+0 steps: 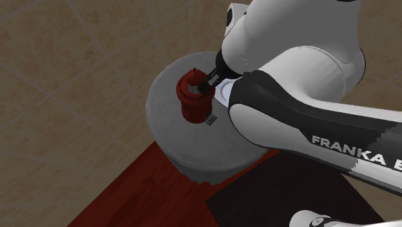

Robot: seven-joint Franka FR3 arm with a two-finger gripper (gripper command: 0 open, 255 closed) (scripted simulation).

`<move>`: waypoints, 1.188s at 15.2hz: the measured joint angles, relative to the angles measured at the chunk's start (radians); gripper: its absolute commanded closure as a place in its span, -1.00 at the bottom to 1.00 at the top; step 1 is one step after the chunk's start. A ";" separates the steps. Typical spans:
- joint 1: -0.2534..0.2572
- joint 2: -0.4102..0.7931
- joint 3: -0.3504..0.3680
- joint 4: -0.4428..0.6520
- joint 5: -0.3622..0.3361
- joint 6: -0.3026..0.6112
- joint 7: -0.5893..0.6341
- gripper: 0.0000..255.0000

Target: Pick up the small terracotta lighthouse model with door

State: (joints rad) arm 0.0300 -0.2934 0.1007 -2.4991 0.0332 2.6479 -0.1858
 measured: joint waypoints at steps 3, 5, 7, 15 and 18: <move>-0.008 0.126 0.012 0.057 -0.035 0.132 -0.003 -1.00; -0.016 0.210 0.014 0.093 -0.065 0.221 -0.008 -1.00; -0.021 0.280 0.015 0.134 -0.109 0.292 0.005 -1.00; 0.001 0.415 -0.022 0.165 -0.245 0.433 0.102 -1.00; 0.008 0.428 -0.032 0.161 -0.260 0.450 0.114 1.00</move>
State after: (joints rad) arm 0.0375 0.1342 0.0688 -2.3382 -0.2266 3.0983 -0.0719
